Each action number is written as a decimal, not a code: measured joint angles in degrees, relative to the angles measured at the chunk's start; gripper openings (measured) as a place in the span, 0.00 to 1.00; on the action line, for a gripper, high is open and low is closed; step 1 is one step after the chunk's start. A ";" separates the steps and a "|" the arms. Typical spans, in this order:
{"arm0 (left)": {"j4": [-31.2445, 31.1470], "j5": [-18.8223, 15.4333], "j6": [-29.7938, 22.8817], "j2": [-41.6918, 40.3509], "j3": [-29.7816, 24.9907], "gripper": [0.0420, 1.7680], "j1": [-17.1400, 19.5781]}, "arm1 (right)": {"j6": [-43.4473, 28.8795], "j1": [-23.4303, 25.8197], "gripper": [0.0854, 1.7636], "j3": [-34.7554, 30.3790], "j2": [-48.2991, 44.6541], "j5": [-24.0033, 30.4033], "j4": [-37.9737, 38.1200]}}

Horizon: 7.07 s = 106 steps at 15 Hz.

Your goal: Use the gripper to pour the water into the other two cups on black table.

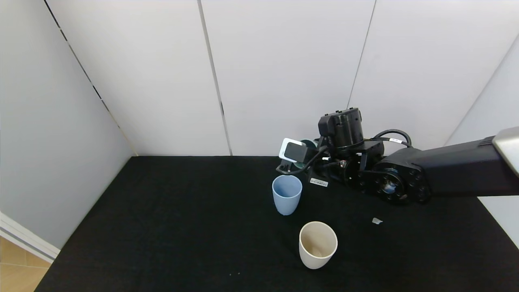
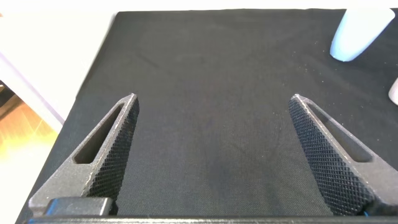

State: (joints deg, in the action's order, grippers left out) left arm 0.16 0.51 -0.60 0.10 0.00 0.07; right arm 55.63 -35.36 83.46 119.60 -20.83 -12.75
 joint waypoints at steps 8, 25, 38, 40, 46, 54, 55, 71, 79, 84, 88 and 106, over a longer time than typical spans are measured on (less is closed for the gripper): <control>0.00 -0.02 0.00 0.00 0.00 0.97 0.00 | 10.44 -0.21 0.67 0.88 1.87 0.00 -0.28; -0.02 0.00 0.00 0.00 0.00 0.97 -0.02 | 26.45 0.00 0.66 4.68 4.99 -2.36 -0.41; 0.00 0.00 0.00 0.00 0.00 0.97 -0.02 | 29.07 -0.13 0.66 5.22 5.67 -2.34 -0.94; 0.00 0.00 0.00 0.00 0.00 0.97 -0.02 | 29.21 -0.16 0.66 4.94 5.69 -2.32 -1.63; 0.00 0.00 0.02 0.00 0.00 0.97 0.00 | 27.61 0.06 0.66 4.35 5.53 -1.85 -2.77; 0.00 0.00 0.00 0.00 0.00 0.97 -0.02 | 7.33 0.17 0.66 2.46 3.89 -1.79 -2.57; -0.02 0.00 0.00 0.00 0.00 0.97 -0.02 | 4.16 0.26 0.66 1.85 3.33 -1.79 -2.51; 0.00 0.00 0.00 0.00 0.00 0.97 -0.02 | -23.16 3.45 0.66 -23.92 -18.91 0.66 -3.12; 0.00 0.00 0.02 0.00 0.00 0.97 -0.02 | -22.86 1.08 0.66 -34.58 -28.73 0.39 -3.23; 0.00 -0.02 0.02 0.00 0.00 0.97 -0.02 | -22.49 -3.27 0.66 -38.34 -30.27 -0.17 -3.32; -0.02 -0.02 0.00 0.00 0.00 0.97 0.00 | -19.30 -5.14 0.66 -38.58 -29.33 -0.79 -3.18; -0.02 0.00 0.02 0.00 0.00 0.97 -0.02 | 2.30 -12.04 0.66 -34.37 -18.97 -17.90 -3.17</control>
State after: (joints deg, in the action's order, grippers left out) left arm 0.13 0.51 -0.57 0.10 0.00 0.05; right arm 57.93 -47.41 49.09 100.63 -38.73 -15.92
